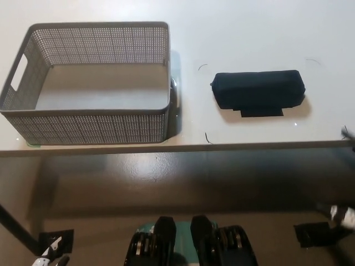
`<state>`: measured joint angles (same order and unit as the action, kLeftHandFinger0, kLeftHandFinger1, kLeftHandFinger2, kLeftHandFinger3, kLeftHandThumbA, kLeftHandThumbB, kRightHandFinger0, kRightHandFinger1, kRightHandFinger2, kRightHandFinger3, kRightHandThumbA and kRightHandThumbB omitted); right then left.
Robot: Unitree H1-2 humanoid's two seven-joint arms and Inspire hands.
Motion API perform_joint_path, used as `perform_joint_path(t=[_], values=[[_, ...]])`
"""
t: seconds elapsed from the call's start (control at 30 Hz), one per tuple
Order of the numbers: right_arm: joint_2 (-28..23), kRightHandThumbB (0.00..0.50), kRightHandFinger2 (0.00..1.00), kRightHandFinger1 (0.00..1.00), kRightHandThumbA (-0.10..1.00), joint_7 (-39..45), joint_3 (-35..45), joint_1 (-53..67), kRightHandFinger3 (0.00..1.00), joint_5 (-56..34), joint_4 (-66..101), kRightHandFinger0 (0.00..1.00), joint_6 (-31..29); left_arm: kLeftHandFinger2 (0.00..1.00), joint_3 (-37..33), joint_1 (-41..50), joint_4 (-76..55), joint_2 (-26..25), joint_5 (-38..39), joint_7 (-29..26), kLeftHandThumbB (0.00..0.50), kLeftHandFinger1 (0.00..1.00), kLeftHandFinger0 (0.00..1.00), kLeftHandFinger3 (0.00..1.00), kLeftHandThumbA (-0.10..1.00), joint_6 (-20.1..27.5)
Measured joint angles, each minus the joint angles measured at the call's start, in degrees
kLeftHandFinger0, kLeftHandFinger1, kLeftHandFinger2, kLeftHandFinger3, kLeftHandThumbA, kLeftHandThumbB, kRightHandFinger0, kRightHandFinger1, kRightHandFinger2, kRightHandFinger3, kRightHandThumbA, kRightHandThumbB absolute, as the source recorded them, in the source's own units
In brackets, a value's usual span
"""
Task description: Use the right hand to pick up the pencil case on the right hand side and put it into a grey container on the left side
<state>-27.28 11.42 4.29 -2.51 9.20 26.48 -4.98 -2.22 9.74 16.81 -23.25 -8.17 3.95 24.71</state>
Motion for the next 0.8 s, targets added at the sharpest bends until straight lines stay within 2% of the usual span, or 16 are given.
perform_joint_path(t=[0.1,0.13,0.2,0.3,0.33,0.43,0.67,0.77,0.8], values=[[-2.1,0.5,1.0,1.0,0.86,1.2,-0.7,-5.7,1.0,1.4,-0.2,1.0,3.1,1.0,0.0,0.1,0.0,0.1,0.0,0.0,0.376,1.0,1.0,1.0,1.0,0.0],[-2.6,0.5,1.0,1.0,0.78,1.7,-1.3,-7.6,1.0,2.0,-0.4,1.0,4.2,1.0,0.0,0.1,0.0,0.1,0.0,0.0,0.377,1.0,1.0,1.0,1.0,0.0],[-3.5,0.5,1.0,1.0,0.73,2.7,-2.5,-11.4,1.0,3.3,-1.1,1.0,6.3,1.0,0.0,0.3,0.1,0.1,0.0,0.0,0.387,1.0,1.0,1.0,1.0,0.0],[-4.3,0.5,1.0,1.0,0.83,4.2,-4.4,-17.2,1.0,4.7,-3.9,1.0,8.8,1.0,0.0,0.3,0.4,0.1,0.0,0.1,0.385,1.0,1.0,1.0,1.0,0.0],[-4.6,0.5,1.0,1.0,0.91,4.6,-5.2,-19.0,1.0,5.2,-4.9,1.0,9.7,1.0,0.0,0.2,0.4,0.1,0.0,0.1,0.378,1.0,1.0,1.0,1.0,0.0],[-5.1,0.5,1.0,1.0,1.0,6.3,-7.8,-24.4,1.0,7.1,-9.2,1.0,12.1,1.0,-0.1,0.3,0.8,0.1,0.0,0.1,0.375,1.0,1.0,1.0,1.0,0.0],[-5.8,0.5,1.0,1.0,0.98,9.3,-14.2,-35.0,1.0,11.5,-21.5,1.0,15.5,1.0,-0.1,0.3,1.7,0.1,0.1,0.2,0.371,1.0,1.0,1.0,1.0,0.0],[-5.8,0.5,1.0,1.0,0.93,10.1,-17.3,-39.2,1.0,13.7,-27.6,1.0,15.9,1.0,-0.2,0.3,1.8,0.1,0.1,0.2,0.372,1.0,1.0,1.0,1.0,0.0],[-5.8,0.5,1.0,1.0,0.91,10.4,-18.3,-40.5,1.0,14.4,-29.4,1.0,16.1,1.0,-0.2,0.3,1.8,0.1,0.1,0.2,0.394,1.0,1.0,1.0,1.0,0.0]])
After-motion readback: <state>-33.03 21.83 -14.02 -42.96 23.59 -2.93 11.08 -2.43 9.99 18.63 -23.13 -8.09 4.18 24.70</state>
